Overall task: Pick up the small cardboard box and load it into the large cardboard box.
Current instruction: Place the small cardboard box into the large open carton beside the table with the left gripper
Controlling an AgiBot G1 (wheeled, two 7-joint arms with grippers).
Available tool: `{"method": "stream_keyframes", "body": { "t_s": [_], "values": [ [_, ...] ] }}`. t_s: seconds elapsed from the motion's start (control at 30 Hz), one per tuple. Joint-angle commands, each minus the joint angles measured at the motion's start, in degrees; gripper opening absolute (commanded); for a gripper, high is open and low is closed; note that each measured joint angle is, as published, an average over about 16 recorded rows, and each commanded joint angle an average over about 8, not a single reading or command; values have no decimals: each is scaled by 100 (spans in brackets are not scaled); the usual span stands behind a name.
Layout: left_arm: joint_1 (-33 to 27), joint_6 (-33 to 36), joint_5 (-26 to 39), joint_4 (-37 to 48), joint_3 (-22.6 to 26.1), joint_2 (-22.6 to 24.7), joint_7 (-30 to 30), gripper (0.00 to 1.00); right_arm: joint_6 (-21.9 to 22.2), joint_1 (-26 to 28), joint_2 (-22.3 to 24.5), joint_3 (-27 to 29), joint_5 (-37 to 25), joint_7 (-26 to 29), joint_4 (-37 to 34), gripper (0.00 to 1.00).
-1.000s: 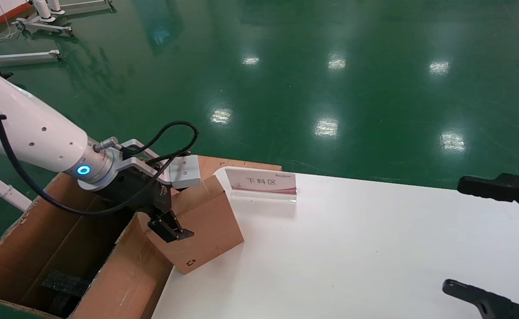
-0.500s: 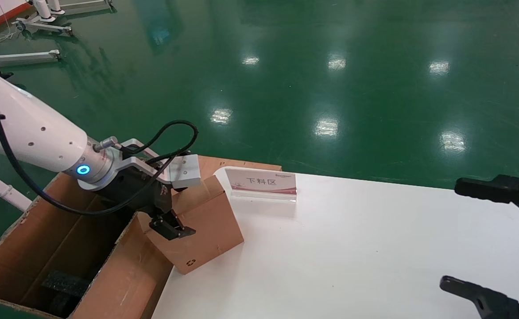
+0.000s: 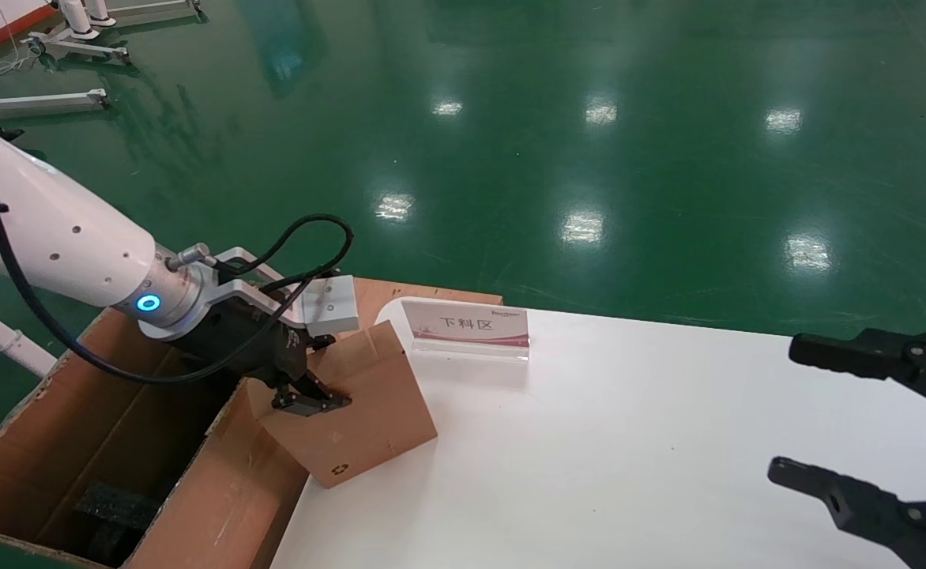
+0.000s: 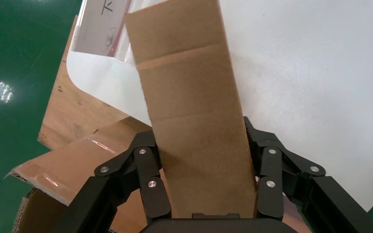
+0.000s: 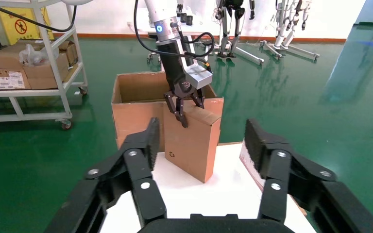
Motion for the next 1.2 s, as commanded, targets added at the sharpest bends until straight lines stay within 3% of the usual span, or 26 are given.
{"method": "stream_keyframes", "body": {
  "t_s": [0.03,0.43,0.7,0.93,1.2],
  "values": [
    [1,1,-2,0,-1,0,0,0,0,0,0,0,0,0,0,0],
    [2,-2,-2,20,-2,4,8,0,0,0,0,0,-1,0,0,0],
    [-185,19,-124,166,-20,-20,102,0,-1,2,0,-2,-1,-2,-3,100],
    [-820,118,-370,202,-95,-107,-102,0,-1,3,0,-5,1,-4,-5,100],
    [-2288,202,-506,547,-247,-161,-442,0,0,4,1,-8,3,-5,-5,100]
  ]
}}
